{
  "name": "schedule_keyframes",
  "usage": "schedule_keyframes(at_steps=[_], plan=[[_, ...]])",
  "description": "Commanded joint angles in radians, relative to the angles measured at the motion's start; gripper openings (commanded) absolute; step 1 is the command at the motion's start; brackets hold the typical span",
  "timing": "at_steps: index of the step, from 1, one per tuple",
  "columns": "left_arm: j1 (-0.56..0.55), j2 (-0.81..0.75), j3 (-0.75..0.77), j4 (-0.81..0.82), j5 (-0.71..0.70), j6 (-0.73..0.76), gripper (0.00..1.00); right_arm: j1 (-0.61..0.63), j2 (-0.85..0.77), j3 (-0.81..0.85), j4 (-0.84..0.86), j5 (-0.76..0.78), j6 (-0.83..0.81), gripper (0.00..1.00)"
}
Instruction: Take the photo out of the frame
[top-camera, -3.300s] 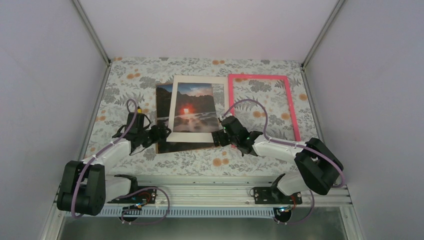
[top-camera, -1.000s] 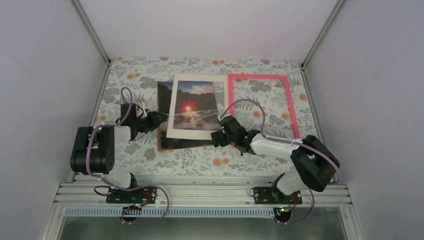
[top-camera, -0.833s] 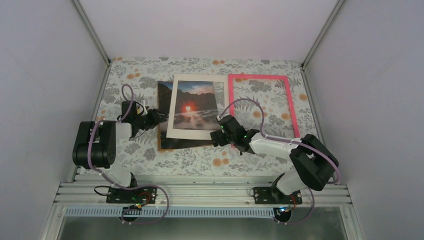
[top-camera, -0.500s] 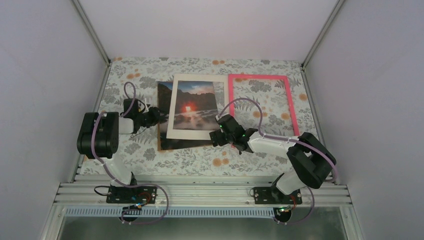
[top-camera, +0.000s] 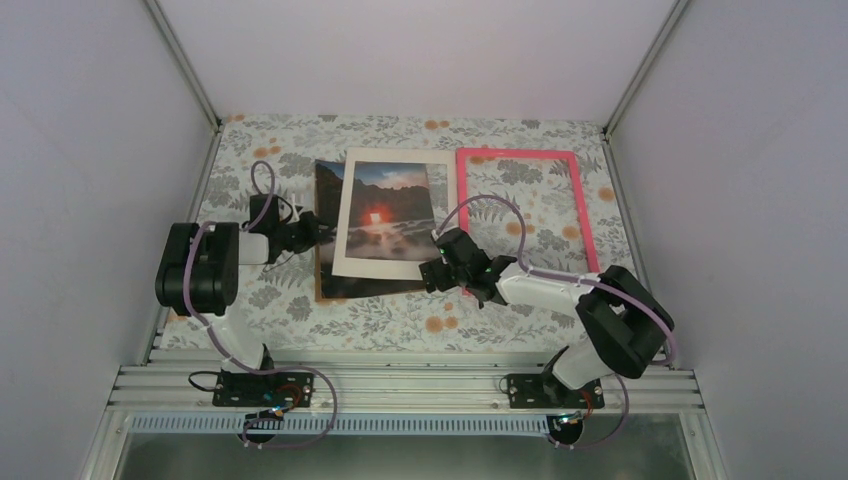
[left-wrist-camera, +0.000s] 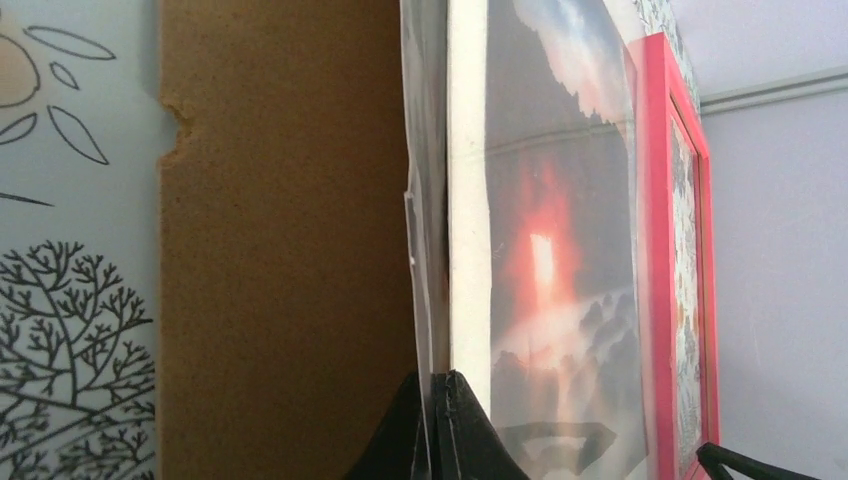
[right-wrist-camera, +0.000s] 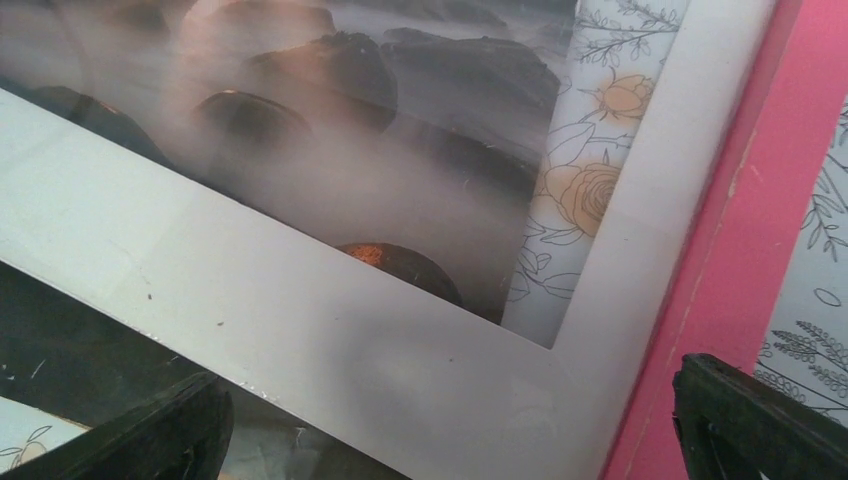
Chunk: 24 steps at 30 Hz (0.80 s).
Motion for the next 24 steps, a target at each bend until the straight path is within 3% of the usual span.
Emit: schedule_keyframes(at_steps=[1,13,24], plan=[[-0.002,-0.102,0.027,-0.107,-0.061,0.083,0.02,-0.004,-0.062,-0.025,0.015,0.019,0.011,1.0],[0.006,-0.393,0.057,-0.535,-0.314,0.204,0.02,-0.004,-0.208,-0.137,0.086,0.008,0.006,1.0],[0.011,-0.602,0.244,-0.935,-0.538,0.269,0.02,-0.006,-0.312,-0.21,0.127,-0.015,0.004,1.0]])
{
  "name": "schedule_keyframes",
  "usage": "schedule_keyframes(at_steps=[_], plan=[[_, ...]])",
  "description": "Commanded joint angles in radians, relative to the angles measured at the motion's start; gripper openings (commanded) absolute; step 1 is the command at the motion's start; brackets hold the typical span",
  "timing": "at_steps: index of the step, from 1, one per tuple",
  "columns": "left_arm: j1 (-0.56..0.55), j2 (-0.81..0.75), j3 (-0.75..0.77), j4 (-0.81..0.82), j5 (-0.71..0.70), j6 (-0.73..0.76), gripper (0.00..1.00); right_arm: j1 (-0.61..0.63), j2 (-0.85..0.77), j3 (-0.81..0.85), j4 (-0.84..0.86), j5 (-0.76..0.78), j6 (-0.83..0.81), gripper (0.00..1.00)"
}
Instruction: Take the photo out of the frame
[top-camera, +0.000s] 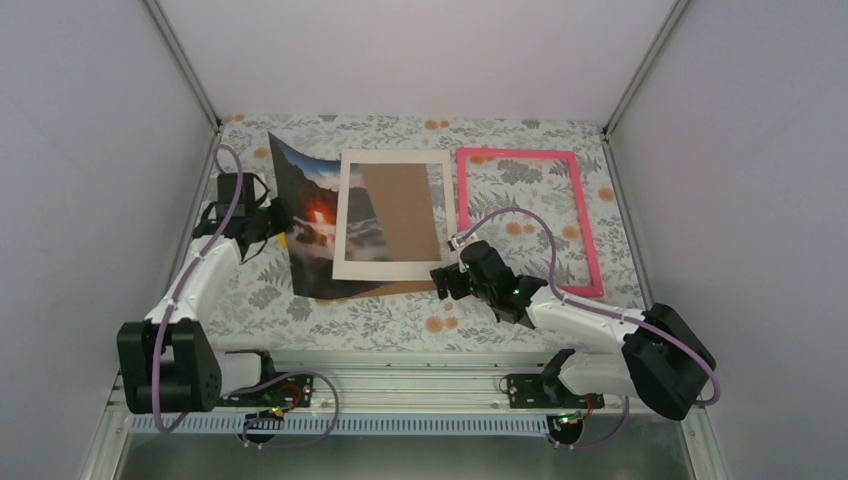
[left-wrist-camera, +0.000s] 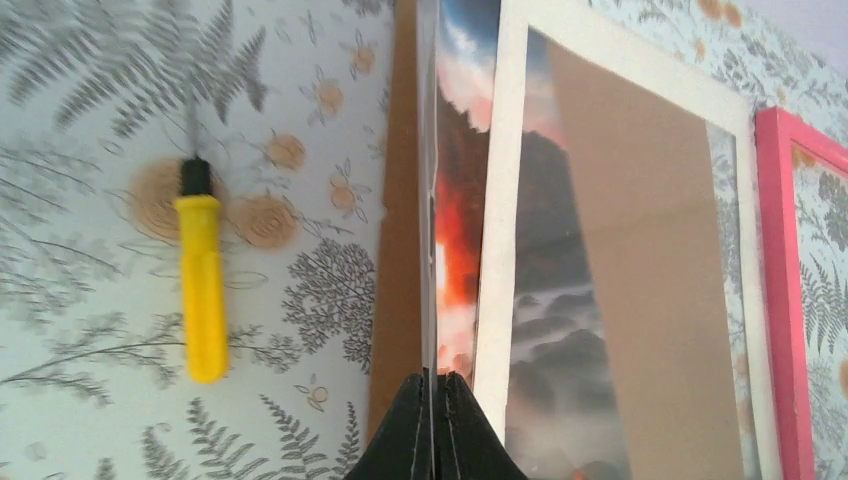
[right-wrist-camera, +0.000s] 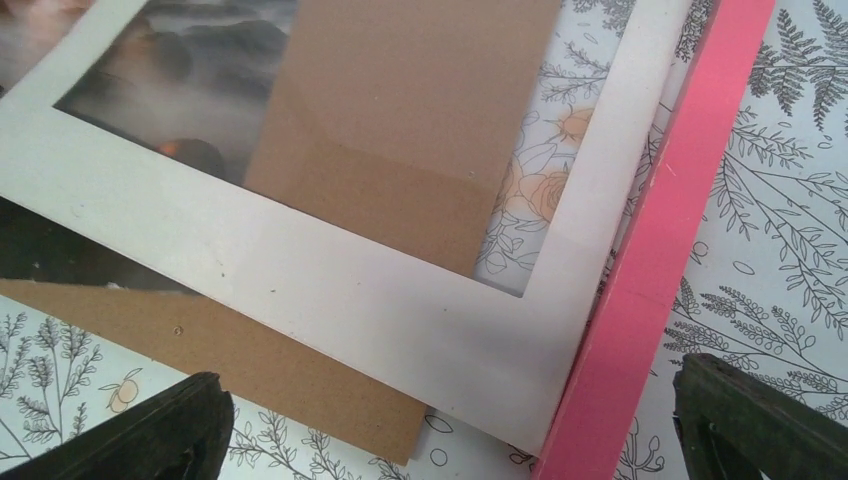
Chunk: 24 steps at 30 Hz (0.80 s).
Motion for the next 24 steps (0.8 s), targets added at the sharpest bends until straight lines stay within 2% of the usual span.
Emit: schedule_keyframes(at_steps=[1,12,19,24], plan=[[0.004,-0.081,0.1,-0.193,-0.109,0.045,0.02,-0.006,-0.052,-0.034,0.047,-0.003,0.003,1.0],[0.004,-0.128,0.434,-0.484,-0.25,0.133,0.02,-0.007,-0.119,-0.054,0.043,-0.003,0.008,1.0],[0.003,-0.108,0.618,-0.582,-0.191,0.155,0.02,-0.007,-0.143,-0.053,0.035,0.004,0.007,1.0],[-0.02,-0.068,0.71,-0.57,-0.091,0.136,0.02,-0.009,-0.171,-0.054,0.022,0.011,0.013,1.0]])
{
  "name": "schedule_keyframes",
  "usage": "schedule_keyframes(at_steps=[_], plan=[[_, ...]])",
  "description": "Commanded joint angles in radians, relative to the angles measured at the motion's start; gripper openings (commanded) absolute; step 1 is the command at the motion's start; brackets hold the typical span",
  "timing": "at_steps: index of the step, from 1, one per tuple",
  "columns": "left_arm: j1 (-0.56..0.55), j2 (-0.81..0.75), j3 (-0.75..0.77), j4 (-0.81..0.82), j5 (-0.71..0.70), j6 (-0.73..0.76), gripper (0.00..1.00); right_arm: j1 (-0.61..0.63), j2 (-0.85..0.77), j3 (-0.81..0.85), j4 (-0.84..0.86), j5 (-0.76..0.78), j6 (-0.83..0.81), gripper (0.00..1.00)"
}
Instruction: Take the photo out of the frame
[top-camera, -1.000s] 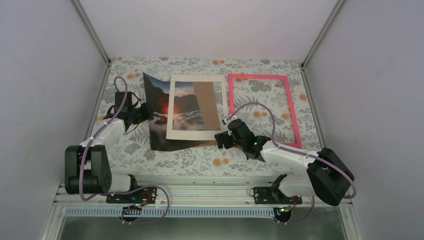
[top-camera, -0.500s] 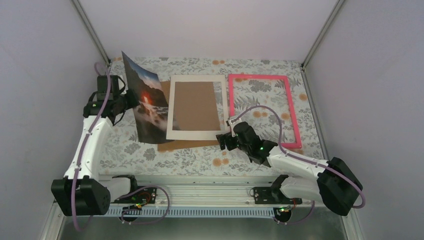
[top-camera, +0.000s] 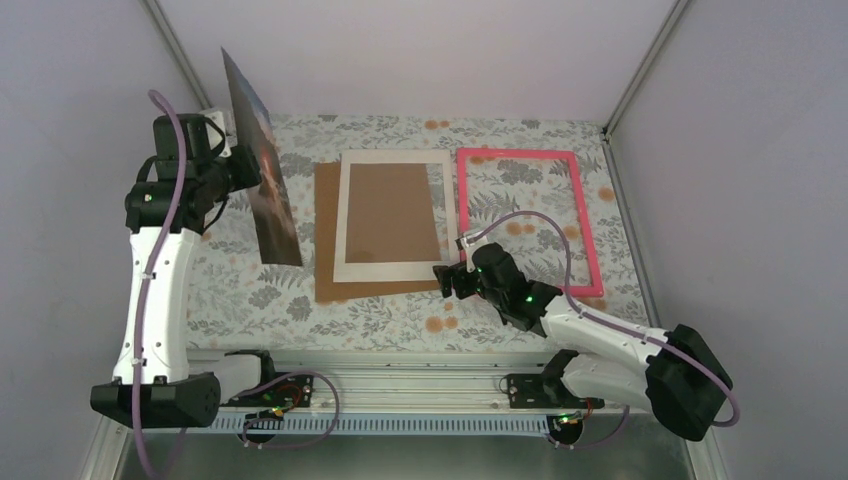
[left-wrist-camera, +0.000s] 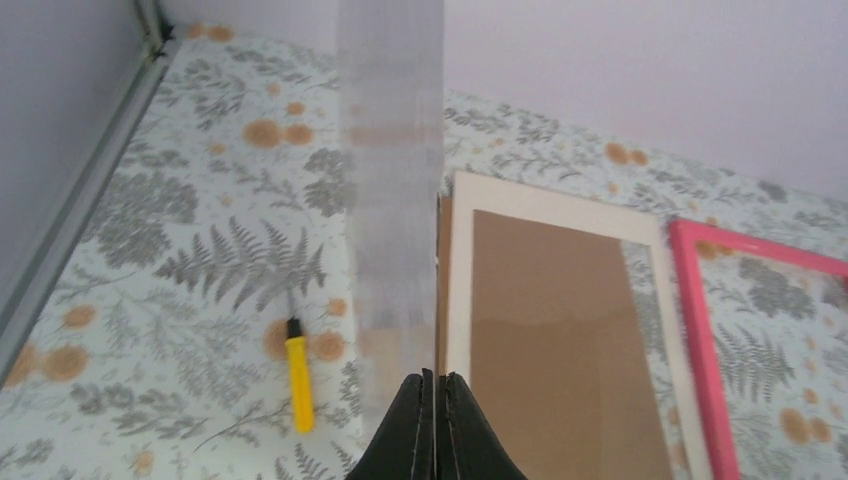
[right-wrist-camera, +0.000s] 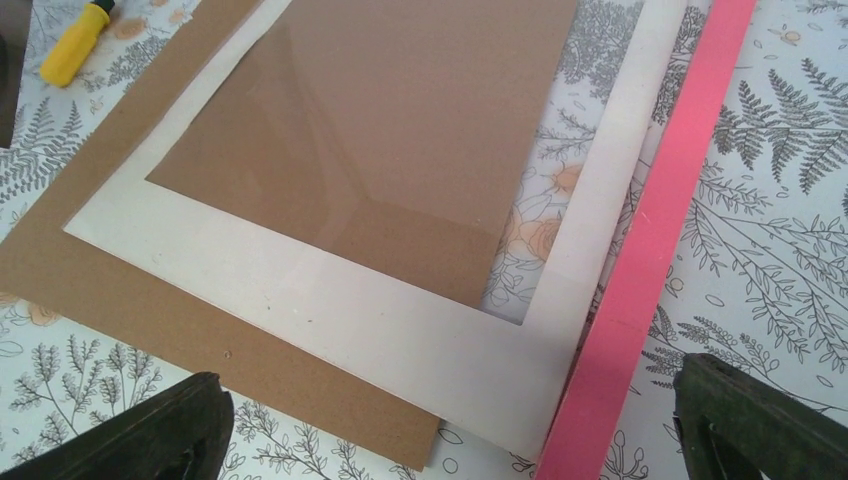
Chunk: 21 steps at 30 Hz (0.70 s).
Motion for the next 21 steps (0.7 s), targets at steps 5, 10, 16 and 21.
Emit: schedule_keyframes(at_steps=[5,10,16,21], plan=[[-0.102,0.09,0.127,0.038,0.135,-0.047,0.02,-0.008,-0.063,-0.01,-0.001,0.028,0.017,1.0],[-0.23,0.182,0.162,0.139,0.164,-0.105,0.02,-0.008,-0.078,-0.011,-0.009,0.044,0.026,1.0],[-0.318,0.261,0.184,0.277,0.193,-0.174,0.02,-0.01,-0.096,-0.01,-0.019,0.065,0.036,1.0],[-0.325,0.304,0.137,0.412,0.298,-0.245,0.03,-0.011,-0.118,0.001,-0.037,0.087,0.029,1.0]])
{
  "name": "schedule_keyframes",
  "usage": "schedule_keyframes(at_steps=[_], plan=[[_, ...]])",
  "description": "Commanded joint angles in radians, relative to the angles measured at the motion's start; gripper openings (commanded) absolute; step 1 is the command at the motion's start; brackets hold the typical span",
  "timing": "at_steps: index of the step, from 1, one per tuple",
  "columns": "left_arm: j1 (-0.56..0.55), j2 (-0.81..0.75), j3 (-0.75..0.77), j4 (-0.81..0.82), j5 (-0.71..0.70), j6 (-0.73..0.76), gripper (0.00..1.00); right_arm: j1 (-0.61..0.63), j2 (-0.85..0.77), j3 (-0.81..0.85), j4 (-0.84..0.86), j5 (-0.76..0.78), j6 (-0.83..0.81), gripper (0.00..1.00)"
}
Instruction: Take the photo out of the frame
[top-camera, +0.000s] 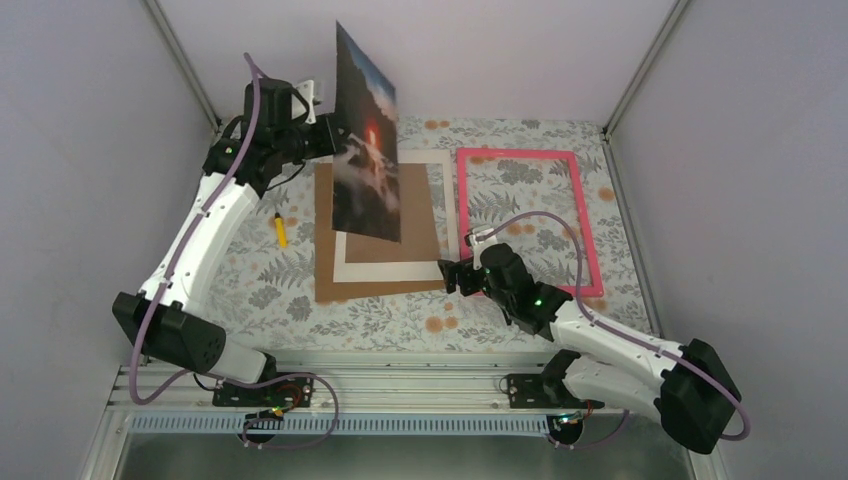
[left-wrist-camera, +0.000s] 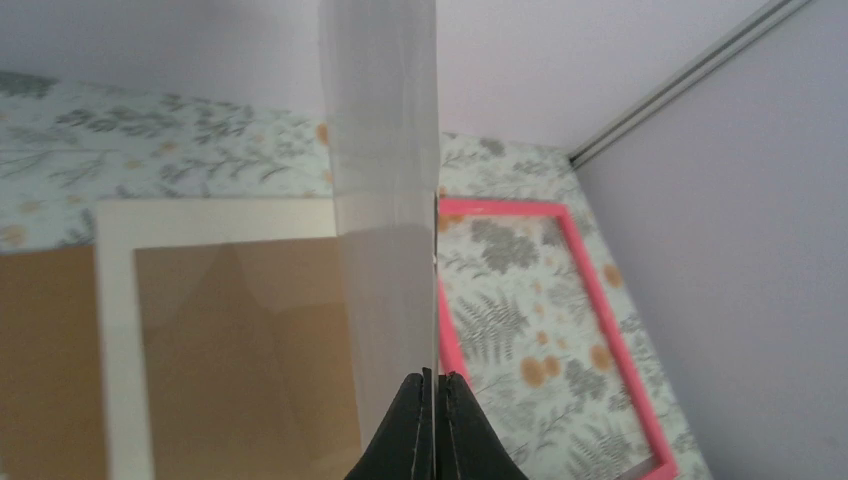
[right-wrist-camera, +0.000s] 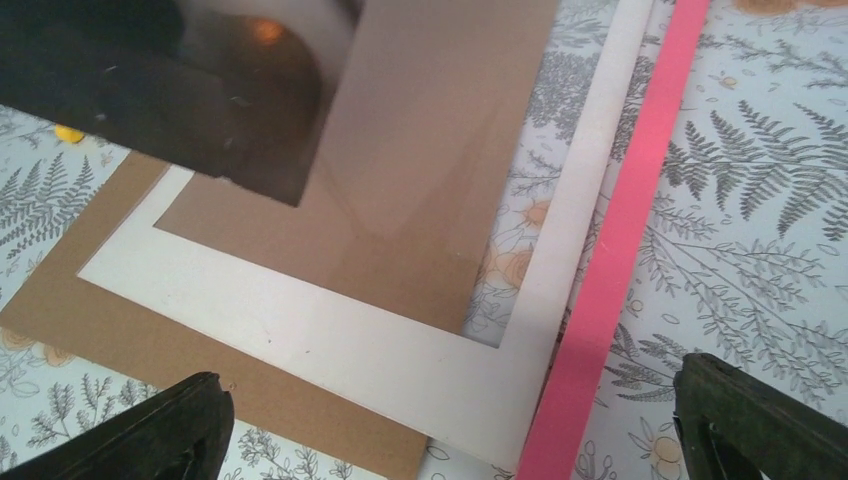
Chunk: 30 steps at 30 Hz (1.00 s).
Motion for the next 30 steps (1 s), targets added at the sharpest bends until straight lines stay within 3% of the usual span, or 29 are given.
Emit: schedule_keyframes(at_steps=[1,11,18,30], plan=[[-0.004,0.019,-0.035,0.187,0.112,-0.091,0.02,-0.009,-0.029,0.005,-0.014,0.055,0.008,1.0],[0.036,0.007,-0.398,0.437,0.118,-0.178,0.02,-0.009,-0.021,0.027,-0.043,0.078,0.007,1.0],[0.131,0.024,-0.685,0.611,0.182,-0.194,0.02,-0.01,0.035,0.048,-0.045,0.067,-0.001,1.0],[0.177,0.143,-0.75,0.612,0.174,-0.04,0.02,-0.012,0.09,0.077,-0.053,0.08,-0.021,1.0]])
